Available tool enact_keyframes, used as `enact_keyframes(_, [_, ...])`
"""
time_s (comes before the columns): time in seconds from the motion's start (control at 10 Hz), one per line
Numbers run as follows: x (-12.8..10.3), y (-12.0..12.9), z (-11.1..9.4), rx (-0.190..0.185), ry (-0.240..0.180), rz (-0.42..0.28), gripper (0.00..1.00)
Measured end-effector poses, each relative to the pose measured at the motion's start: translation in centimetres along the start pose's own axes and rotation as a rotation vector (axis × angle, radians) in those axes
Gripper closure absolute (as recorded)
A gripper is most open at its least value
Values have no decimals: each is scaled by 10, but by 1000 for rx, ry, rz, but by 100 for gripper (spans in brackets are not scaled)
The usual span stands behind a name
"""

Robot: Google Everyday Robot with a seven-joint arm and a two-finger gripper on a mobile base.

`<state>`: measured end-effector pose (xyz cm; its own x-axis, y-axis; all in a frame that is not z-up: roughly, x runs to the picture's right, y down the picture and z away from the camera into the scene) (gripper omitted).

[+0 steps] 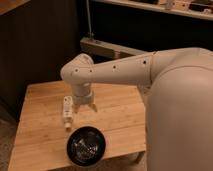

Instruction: Place the bottle in the ceramic bowl

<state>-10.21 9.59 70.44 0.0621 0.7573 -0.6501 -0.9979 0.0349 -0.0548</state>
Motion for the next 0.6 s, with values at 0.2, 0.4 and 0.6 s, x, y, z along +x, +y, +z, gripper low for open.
enact_keyframes(0.2, [-2, -1, 0, -22, -4, -4, 35])
enact_keyframes(0.4, [-20, -7, 1, -96, -35, -2, 35])
enact_keyframes(0.6, [-52, -13, 3, -181, -48, -11, 35])
